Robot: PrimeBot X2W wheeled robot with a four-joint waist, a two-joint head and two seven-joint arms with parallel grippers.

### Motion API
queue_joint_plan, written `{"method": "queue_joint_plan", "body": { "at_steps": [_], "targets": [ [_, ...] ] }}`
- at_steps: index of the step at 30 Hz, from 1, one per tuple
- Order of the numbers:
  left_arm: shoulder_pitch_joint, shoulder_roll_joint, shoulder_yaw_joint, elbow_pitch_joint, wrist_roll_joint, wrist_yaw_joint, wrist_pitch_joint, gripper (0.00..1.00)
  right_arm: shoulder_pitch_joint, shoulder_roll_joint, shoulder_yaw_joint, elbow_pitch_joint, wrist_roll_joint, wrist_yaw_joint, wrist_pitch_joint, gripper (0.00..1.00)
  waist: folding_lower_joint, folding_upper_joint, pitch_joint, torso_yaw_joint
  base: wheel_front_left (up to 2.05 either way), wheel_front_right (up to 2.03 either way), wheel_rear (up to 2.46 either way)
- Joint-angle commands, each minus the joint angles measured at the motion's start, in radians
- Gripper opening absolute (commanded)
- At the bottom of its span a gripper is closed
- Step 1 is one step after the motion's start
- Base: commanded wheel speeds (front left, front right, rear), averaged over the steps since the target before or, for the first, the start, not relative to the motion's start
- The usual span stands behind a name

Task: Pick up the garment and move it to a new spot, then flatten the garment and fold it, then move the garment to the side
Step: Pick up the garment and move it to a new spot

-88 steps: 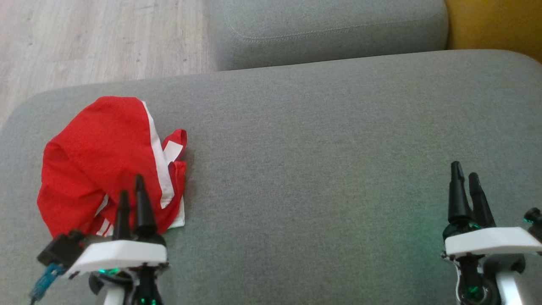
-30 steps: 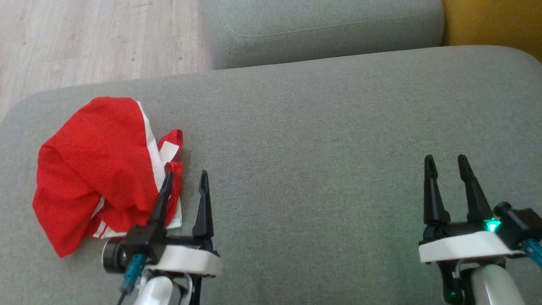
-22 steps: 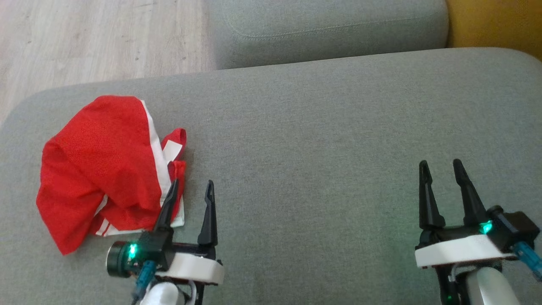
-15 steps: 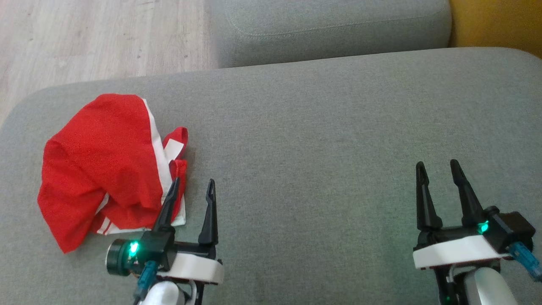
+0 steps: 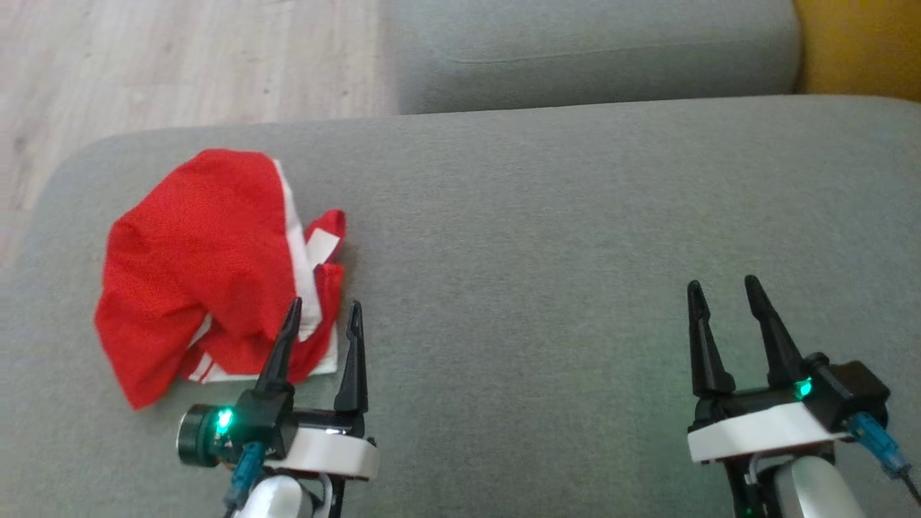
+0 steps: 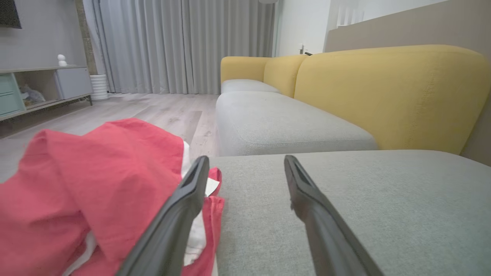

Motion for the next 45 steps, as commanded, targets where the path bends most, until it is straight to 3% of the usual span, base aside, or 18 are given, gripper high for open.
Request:
{"method": "queue_joint_plan", "body": {
  "at_steps": [1,18,27,37,45],
  "targets": [
    [-0.039,-0.002,0.039,-0.030,0.009,0.005,-0.010,1.00,-0.016,-0.009,0.030,-0.029,-0.006,-0.001,-0.011,1.00,0.0000,0.0000,-0.004,0.024,0.00,0.00,0.00],
    [-0.002,-0.002,0.090,-0.026,0.036,0.009,-0.010,1.00,0.007,-0.009,0.092,-0.042,0.011,-0.001,-0.011,1.00,0.0000,0.0000,-0.042,0.248,0.00,0.00,0.00],
    [0.016,-0.002,0.109,-0.041,0.048,-0.001,-0.010,1.00,0.018,-0.009,0.125,-0.044,0.028,-0.001,-0.011,1.00,0.0000,0.0000,-0.050,0.331,0.00,0.00,0.00],
    [0.012,-0.002,0.120,-0.044,0.052,-0.009,-0.010,1.00,0.021,-0.009,0.150,-0.042,0.023,-0.001,-0.011,1.00,0.0000,0.0000,-0.041,0.336,0.00,0.00,0.00],
    [-0.112,0.013,0.098,0.029,0.079,-0.078,-0.010,1.00,-0.002,-0.009,0.145,-0.041,-0.003,-0.001,-0.011,1.00,0.0000,0.0000,0.019,0.288,0.00,0.00,0.00]
  ]
}}
